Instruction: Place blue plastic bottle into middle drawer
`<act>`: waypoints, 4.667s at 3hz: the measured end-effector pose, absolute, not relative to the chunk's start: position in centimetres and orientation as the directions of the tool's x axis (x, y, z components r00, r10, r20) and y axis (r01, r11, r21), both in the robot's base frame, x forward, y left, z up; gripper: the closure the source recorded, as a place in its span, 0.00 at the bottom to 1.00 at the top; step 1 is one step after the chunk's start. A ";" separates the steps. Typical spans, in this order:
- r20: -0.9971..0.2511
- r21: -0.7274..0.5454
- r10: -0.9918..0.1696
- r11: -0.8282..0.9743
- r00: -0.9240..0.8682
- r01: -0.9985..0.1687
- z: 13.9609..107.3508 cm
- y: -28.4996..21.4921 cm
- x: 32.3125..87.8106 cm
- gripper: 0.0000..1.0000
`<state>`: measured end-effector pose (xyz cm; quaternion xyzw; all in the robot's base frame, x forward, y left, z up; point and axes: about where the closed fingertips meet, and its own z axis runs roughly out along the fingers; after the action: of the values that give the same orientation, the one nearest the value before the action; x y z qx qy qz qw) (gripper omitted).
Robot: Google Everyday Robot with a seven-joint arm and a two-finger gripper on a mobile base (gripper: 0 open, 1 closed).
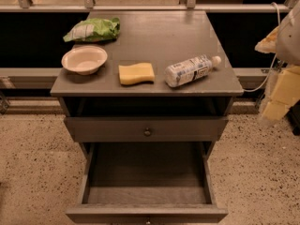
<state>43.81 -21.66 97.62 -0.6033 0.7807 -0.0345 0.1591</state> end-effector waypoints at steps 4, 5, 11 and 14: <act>-0.200 -0.273 -0.948 -0.190 0.249 -0.943 93.1 -13.8 58.1 0.00; -0.193 -0.240 -0.925 -0.278 0.327 -0.930 89.9 -12.7 61.8 0.00; -0.541 -0.211 -0.833 0.264 -0.113 -0.941 92.4 -13.6 50.8 1.00; -0.242 0.163 -0.937 0.214 -0.250 -0.963 61.4 -17.7 38.2 1.00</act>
Offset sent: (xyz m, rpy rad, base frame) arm 0.0893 0.0428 -0.0185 -0.0387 -0.0124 0.2724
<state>38.24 -17.67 61.44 -0.6108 0.7779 0.1405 0.0455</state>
